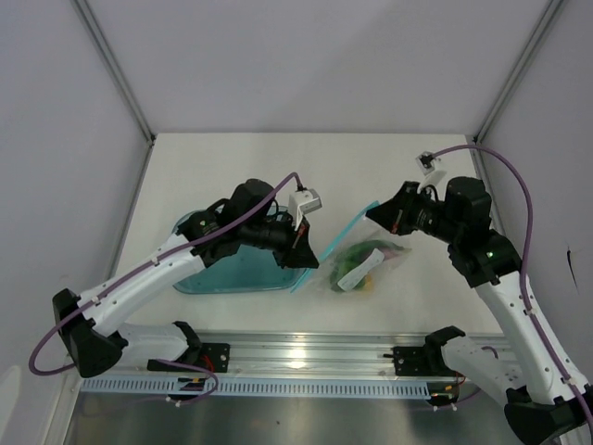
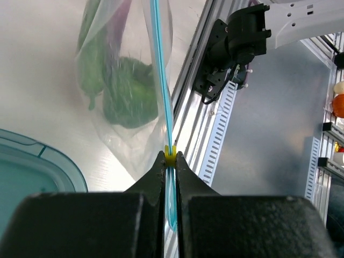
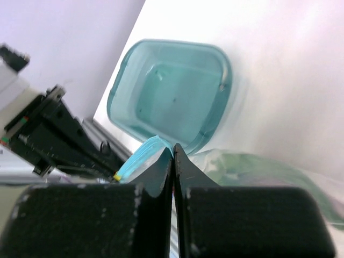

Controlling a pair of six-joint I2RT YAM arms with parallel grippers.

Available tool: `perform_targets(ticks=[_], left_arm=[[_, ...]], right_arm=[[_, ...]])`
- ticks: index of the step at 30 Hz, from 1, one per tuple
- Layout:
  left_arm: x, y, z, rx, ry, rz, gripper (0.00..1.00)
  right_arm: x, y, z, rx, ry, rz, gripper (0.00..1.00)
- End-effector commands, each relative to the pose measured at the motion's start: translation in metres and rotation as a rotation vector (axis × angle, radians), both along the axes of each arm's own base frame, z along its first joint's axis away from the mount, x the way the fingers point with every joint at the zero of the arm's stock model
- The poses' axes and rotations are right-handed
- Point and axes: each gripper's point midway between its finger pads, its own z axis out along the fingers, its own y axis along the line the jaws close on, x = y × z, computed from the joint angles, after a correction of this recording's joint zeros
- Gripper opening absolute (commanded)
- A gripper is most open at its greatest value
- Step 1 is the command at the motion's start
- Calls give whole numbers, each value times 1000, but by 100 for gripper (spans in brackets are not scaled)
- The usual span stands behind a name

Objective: Place the food in the zip-top bag and seal the zipper
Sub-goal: Zip the zipper food storage bag at the center of the board.

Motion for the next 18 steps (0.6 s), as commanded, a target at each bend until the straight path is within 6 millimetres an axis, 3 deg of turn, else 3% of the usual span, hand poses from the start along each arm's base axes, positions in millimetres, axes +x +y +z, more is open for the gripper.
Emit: perform_targets(ticks=[1, 18], left_arm=[[-21, 18, -7, 41, 60, 3, 1], [-39, 35, -25, 30, 88, 7, 1]], right_arm=[[20, -20, 37, 83, -123, -101, 0], [39, -72, 6, 126, -39, -234, 0]])
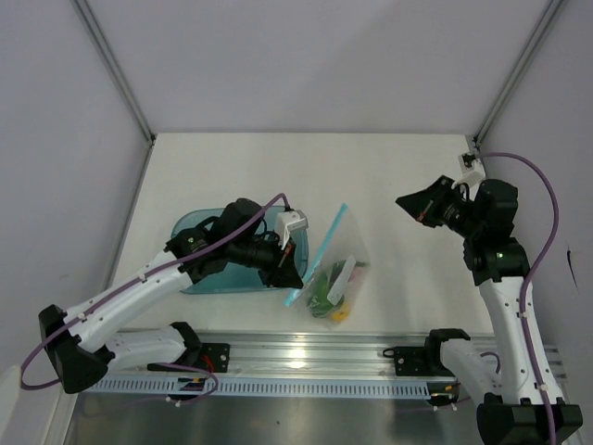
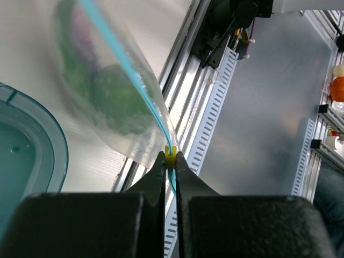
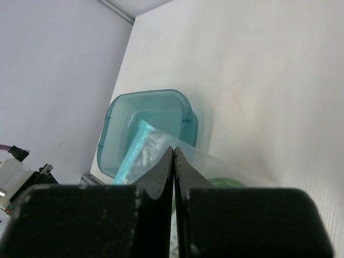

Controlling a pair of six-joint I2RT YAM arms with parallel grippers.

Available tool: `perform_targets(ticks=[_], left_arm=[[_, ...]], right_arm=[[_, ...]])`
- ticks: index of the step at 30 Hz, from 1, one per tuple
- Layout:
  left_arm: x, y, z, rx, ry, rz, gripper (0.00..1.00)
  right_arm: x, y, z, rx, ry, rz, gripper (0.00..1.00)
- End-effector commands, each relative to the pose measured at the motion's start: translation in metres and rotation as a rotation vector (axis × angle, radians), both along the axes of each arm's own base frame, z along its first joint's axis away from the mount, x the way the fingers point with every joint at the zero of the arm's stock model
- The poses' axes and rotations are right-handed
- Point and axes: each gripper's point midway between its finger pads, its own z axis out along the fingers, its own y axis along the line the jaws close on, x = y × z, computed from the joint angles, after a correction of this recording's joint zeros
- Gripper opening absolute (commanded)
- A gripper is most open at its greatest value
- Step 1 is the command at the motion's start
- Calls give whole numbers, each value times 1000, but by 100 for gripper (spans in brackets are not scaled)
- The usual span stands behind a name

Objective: Place the food in the zip-top bag and seal the zipper
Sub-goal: Zip the zipper food storage bag at the center of the board.

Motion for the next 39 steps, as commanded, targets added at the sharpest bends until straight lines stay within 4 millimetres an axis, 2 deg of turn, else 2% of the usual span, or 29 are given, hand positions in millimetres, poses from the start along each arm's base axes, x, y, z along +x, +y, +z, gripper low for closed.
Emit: perform_targets(ticks=[1, 5, 7, 8, 9, 10, 11, 12, 13, 16, 19, 22, 24, 25, 26, 27, 29, 30, 36, 39], left_arm=[[-8, 0, 7, -36, 14, -9, 1], [-5, -7, 12, -67, 1, -28, 1], [-6, -8, 13, -58, 9, -41, 1], [-5, -8, 15, -60, 2, -47, 1], [-5, -9, 18, -64, -4, -48, 1], [-6, -9, 21, -71, -7, -56, 1], [-8, -9, 24, -77, -10, -68, 1], [-9, -9, 28, -89, -13, -82, 1], [-15, -10, 33, -110, -7, -117, 1], [-24, -10, 47, -160, -16, -168, 1], [-33, -8, 57, -189, -16, -203, 1], [-36, -6, 57, -192, -12, -209, 0], [-39, -5, 55, -191, 4, -222, 1], [-40, -5, 55, -193, 8, -226, 1], [-41, -5, 53, -190, 14, -228, 1], [-42, -5, 53, -191, 17, -232, 1], [-42, -5, 52, -190, 19, -233, 0], [-42, -5, 51, -188, 20, -232, 1], [-44, -3, 51, -192, 19, -238, 0], [-44, -2, 50, -190, 14, -234, 1]], right_arm=[[-1, -1, 14, 26, -75, 19, 0], [-18, 22, 14, 56, -98, 218, 0], [-39, 40, 23, 89, -140, 414, 2], [-46, 44, 25, 79, -160, 462, 9], [-56, 50, 29, 72, -159, 511, 23], [-61, 53, 31, 53, -167, 528, 55], [-64, 55, 33, 33, -176, 540, 65], [-66, 57, 41, -7, -225, 554, 72], [-68, 60, 37, -23, -198, 552, 78], [-64, 61, 36, -56, -209, 565, 85], [-61, 64, 32, -76, -221, 598, 87], [-65, 72, 34, -106, -270, 662, 87], [-82, 90, 34, -94, -269, 785, 87], [-88, 96, 41, -118, -320, 835, 86], [-98, 114, 37, -133, -315, 913, 85], [-107, 121, 31, -150, -278, 950, 85], [-115, 135, 31, -216, -337, 1012, 83], [-121, 144, 19, -244, -291, 1053, 82], [-140, 171, 6, -242, -270, 1207, 78], [-147, 173, -3, -236, -241, 1250, 76]])
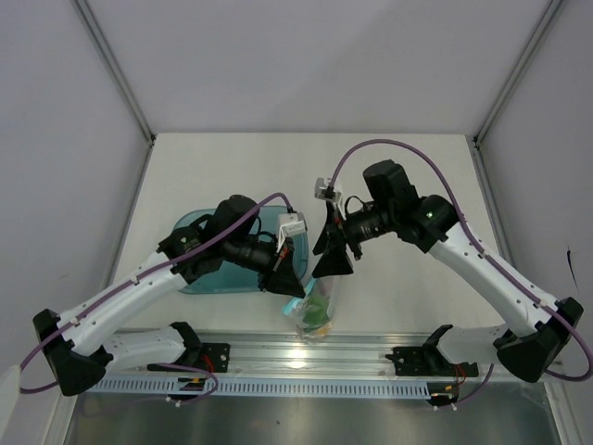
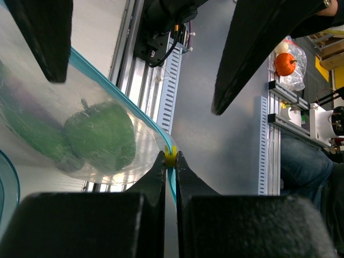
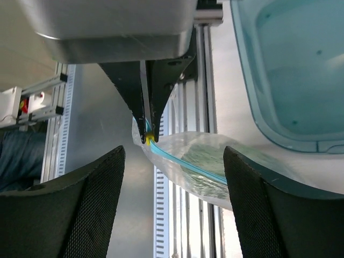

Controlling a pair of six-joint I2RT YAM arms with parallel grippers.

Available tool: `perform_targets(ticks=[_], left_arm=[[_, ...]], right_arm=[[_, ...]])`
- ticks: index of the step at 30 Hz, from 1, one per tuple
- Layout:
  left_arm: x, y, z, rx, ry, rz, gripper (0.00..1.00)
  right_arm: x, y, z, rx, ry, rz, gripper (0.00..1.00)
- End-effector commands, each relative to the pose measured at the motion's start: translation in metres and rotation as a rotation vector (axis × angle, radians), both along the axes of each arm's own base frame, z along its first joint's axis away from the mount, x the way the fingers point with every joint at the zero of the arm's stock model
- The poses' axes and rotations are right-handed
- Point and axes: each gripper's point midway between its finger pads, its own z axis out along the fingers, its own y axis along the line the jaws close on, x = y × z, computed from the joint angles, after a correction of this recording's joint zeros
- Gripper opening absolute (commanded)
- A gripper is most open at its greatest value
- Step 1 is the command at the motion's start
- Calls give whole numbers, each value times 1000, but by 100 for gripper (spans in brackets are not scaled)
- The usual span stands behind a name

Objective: Place the food in the zip-top bag and seal the zipper
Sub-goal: Zip the zipper food storage bag at the center of the board.

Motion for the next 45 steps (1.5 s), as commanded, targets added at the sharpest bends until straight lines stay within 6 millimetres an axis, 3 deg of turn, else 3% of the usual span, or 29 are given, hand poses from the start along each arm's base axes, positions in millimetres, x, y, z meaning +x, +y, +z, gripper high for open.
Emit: perform_targets(ticks=[1, 6, 13, 23, 29, 32, 33, 38, 42, 45], left_arm=[[-8, 2, 17, -62, -47, -42, 1], [-7, 3, 17, -67, -55, -38, 1], [-8, 4, 21, -79, -63, -40, 0], [-4, 8, 19, -67, -67, -25, 1], [-6, 8, 22, -74, -65, -33, 1], [-6, 9, 23, -75, -66, -30, 0], [-6, 10, 23, -74, -66, -29, 1], [-3, 12, 19, -48, -69, -3, 1], [10, 17, 9, 31, -77, 79, 1], [18, 23, -2, 105, -74, 142, 0]], right_arm=[[-9, 2, -3, -14, -17, 64, 75], [-15, 5, -14, -42, 11, 86, 71], [-22, 6, -29, -76, 30, 86, 53], [-38, 3, -51, -144, 48, 80, 50], [-22, 4, -54, -148, -23, -18, 43], [-8, 4, -57, -168, -54, -91, 16], [-6, 5, -57, -170, -58, -104, 0], [22, 1, -59, -193, -84, -301, 0], [60, -16, -75, -292, -94, -565, 0], [74, -29, -85, -346, -79, -704, 0]])
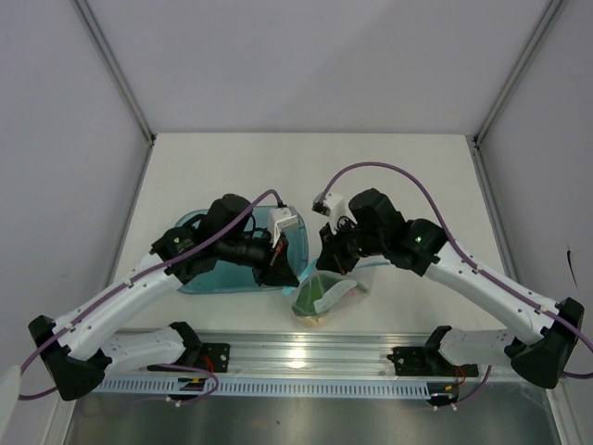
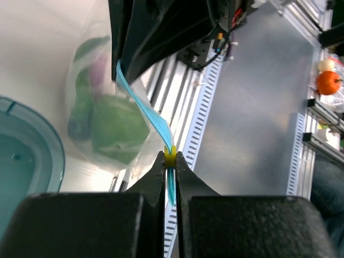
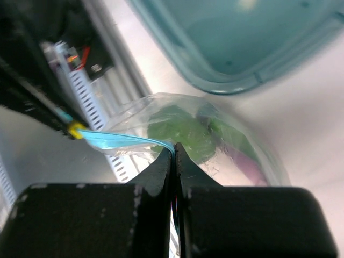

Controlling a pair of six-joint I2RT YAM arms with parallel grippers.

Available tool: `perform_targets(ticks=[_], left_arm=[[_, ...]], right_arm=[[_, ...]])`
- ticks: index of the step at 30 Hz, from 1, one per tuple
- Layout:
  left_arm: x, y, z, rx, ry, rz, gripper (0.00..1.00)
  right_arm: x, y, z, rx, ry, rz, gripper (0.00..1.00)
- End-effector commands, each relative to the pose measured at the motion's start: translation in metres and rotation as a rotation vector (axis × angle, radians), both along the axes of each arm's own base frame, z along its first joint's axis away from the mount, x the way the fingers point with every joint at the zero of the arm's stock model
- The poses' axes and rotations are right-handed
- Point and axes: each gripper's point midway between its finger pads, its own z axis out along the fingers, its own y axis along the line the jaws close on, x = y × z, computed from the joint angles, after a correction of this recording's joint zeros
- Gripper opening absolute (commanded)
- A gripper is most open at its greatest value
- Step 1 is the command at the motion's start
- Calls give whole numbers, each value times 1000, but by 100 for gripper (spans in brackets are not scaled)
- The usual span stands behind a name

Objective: Place the food in the zip-top bag and seal the zipper
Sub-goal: Zip the zipper food storage bag at the center of the board, then place the zipper food storage bag at the center of the board.

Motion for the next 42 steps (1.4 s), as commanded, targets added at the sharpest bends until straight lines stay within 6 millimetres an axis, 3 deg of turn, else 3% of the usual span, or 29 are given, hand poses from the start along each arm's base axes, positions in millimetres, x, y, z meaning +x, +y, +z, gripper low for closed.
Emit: perform_targets(ticks=[1, 4, 7, 13, 17, 18, 19, 21, 22, 24, 27, 29, 31, 33, 34, 37, 39, 40, 42], left_arm=[[-4, 12, 3, 61, 12, 28, 0], [-3, 16, -5, 91, 18, 42, 0], [-4, 18, -6, 87, 10, 54, 1], [3, 12, 1, 59, -5, 74, 0], [12, 4, 4, 31, -19, 100, 35], [17, 2, 8, 16, -38, 117, 54], [21, 1, 10, 9, -52, 132, 63], [40, 3, 11, 15, -104, 231, 95], [47, 4, 14, 16, -113, 278, 99], [64, 13, 23, 32, -162, 384, 99], [73, 26, 51, -52, -245, 485, 99], [68, 31, 74, -144, -295, 495, 99], [61, 31, 78, -182, -305, 471, 100], [53, 34, 79, -206, -306, 453, 100], [49, 34, 74, -206, -290, 439, 100], [40, 38, 57, -197, -252, 434, 100], [36, 41, 47, -196, -236, 439, 100], [36, 42, 34, -176, -215, 448, 99], [33, 44, 32, -186, -206, 453, 99]], right_arm=[[56, -30, -10, -97, -94, -370, 0], [73, -57, -17, -143, -91, -555, 0], [78, -69, -20, -153, -74, -624, 0], [69, -62, -12, -115, -68, -594, 0], [59, -51, -5, -89, -91, -555, 0], [57, -49, -6, -94, -88, -546, 0], [56, -49, -6, -98, -90, -547, 0], [56, -50, -11, -116, -90, -551, 0], [57, -55, -16, -148, -90, -569, 0], [67, -68, -23, -209, -105, -636, 0], [88, -93, -30, -250, -99, -744, 0], [102, -108, -30, -253, -93, -801, 0], [125, -136, -35, -280, -99, -900, 0], [141, -156, -39, -316, -121, -954, 0], [155, -173, -46, -348, -122, -993, 0], [185, -196, -64, -361, -100, -1041, 0], [204, -201, -70, -341, -98, -1057, 0], [214, -210, -85, -370, -75, -1078, 0], [234, -219, -90, -388, -97, -1120, 0]])
